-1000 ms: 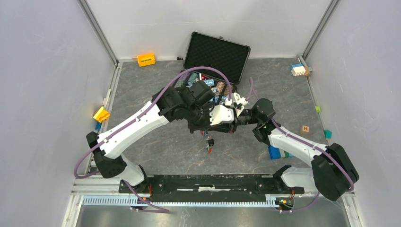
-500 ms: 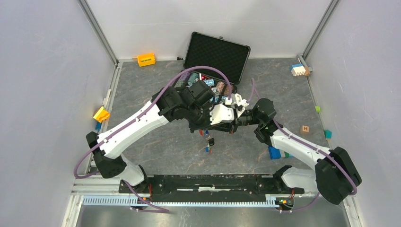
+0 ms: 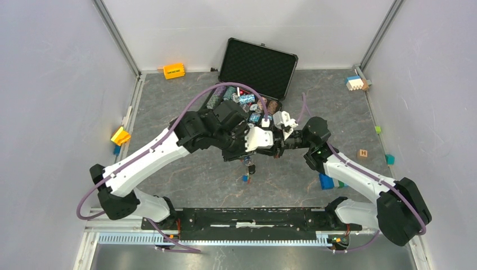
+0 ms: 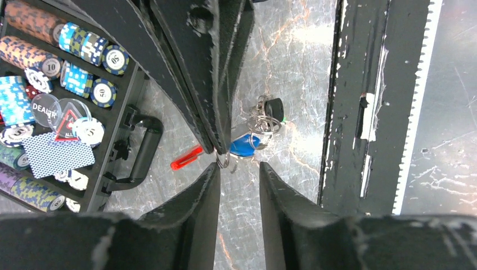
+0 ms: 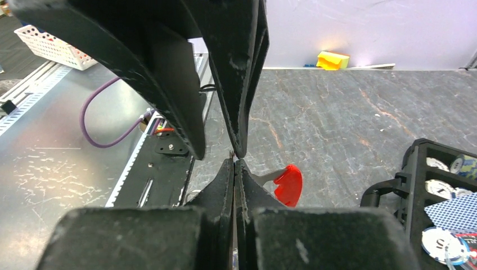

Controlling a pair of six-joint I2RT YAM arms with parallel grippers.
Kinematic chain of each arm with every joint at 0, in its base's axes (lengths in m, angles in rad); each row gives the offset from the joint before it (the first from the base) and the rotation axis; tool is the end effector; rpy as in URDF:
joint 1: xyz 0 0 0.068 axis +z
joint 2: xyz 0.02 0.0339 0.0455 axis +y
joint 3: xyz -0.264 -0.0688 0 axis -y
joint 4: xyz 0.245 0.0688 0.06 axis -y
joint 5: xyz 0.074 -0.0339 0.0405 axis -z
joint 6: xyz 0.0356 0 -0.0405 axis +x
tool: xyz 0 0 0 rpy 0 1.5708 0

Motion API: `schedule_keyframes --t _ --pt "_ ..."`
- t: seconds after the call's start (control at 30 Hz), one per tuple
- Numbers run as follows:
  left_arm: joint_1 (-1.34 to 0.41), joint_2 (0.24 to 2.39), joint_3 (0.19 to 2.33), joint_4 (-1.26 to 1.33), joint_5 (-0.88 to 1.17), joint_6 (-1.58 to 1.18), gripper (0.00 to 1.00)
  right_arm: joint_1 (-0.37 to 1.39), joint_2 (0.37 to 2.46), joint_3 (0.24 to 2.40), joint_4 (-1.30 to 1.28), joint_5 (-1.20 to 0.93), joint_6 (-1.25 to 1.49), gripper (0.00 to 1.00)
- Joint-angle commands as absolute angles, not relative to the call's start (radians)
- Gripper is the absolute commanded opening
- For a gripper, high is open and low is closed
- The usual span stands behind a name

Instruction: Put the keys on the keyring

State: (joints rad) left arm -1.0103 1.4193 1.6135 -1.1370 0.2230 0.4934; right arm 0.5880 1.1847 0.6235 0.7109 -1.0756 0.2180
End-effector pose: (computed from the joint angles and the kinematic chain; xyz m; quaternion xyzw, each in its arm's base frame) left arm 0.1384 -0.2353 0.3927 0.6707 0.6669 -0.1808 0.2697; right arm 0.1905 0.1646 0.2920 -0.4847 0.4792 0.5627 0.4678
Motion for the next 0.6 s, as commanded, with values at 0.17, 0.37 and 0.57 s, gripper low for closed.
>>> schedule_keyframes --t 0.17,0.37,0.57 --pt "-0.995 1.309 1.56 -1.049 0.248 0.527 0.52 0.559 1.151 0.613 0.825 -1.065 0.264 0.0" --pt "-0.928 1.245 1.482 -0.964 0.276 0.525 0.56 0.542 1.137 0.608 0.907 -1.079 0.336 0.0" --pt "-0.892 1.173 1.357 -0.793 0.391 0.521 0.52 0.534 1.137 0.627 0.958 -1.096 0.396 0.0"
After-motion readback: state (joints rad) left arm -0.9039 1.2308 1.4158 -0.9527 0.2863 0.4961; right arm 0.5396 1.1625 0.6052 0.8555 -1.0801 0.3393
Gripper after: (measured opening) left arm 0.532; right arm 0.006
